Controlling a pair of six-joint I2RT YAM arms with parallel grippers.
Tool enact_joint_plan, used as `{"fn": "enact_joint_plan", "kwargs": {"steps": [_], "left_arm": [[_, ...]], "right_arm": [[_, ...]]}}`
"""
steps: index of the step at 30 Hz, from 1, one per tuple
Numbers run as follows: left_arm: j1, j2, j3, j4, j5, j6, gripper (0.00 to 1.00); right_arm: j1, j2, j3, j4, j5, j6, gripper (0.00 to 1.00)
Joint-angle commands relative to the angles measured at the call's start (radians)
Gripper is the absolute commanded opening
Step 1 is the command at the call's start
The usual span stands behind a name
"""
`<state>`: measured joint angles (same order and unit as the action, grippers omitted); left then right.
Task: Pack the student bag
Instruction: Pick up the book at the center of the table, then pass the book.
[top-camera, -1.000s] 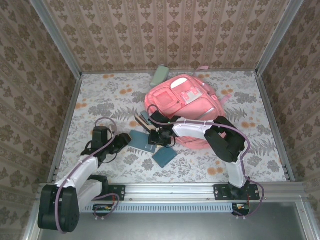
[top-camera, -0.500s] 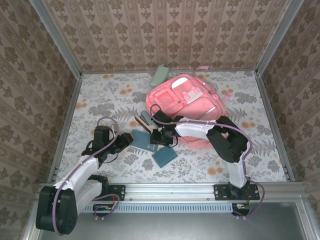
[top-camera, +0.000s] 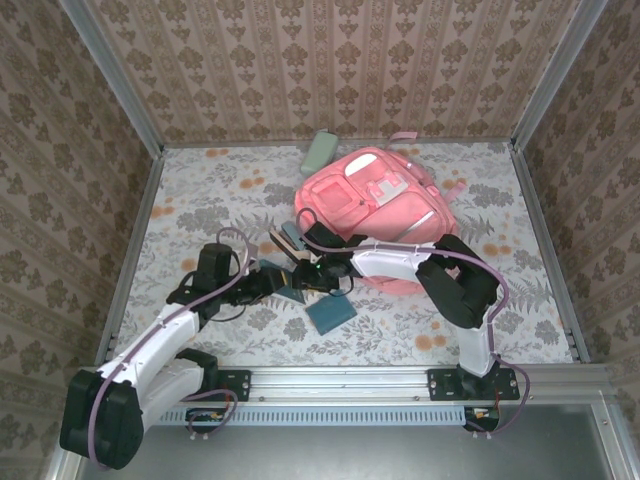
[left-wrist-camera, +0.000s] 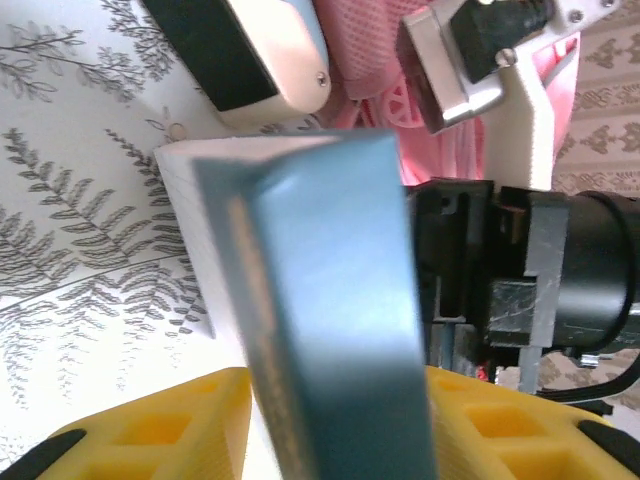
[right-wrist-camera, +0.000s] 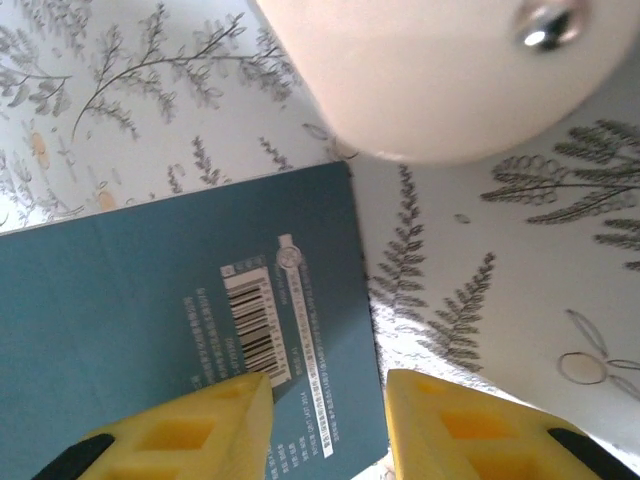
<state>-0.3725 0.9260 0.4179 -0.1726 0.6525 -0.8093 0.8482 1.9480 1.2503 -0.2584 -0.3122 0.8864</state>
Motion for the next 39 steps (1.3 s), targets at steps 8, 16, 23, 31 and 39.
{"fn": "enact_joint_plan", "kwargs": {"steps": [8,16,23,31,39], "left_arm": [[-0.009,-0.026,0.111,-0.195,-0.105,0.082,0.29],[-0.009,-0.057,0.214,-0.363,-0.169,0.142,0.06],[0.017,-0.113,0.311,-0.425,-0.151,0.129,0.00],[0.058,-0.081,0.313,-0.072,0.021,-0.077,0.00],[0.054,-0.025,0.292,0.202,0.094,-0.235,0.00]], "right_arm": [[0.004,-0.012,-0.019,0.042,-0.033,-0.012,0.36],[0.004,-0.070,-0.008,0.010,-0.024,-0.037,0.38],[-0.038,-0.254,-0.043,0.020,-0.018,-0.070,0.49],[-0.211,-0.418,-0.191,0.353,-0.263,0.067,0.65],[-0.266,-0.356,-0.238,0.664,-0.431,0.259,0.66]]}}
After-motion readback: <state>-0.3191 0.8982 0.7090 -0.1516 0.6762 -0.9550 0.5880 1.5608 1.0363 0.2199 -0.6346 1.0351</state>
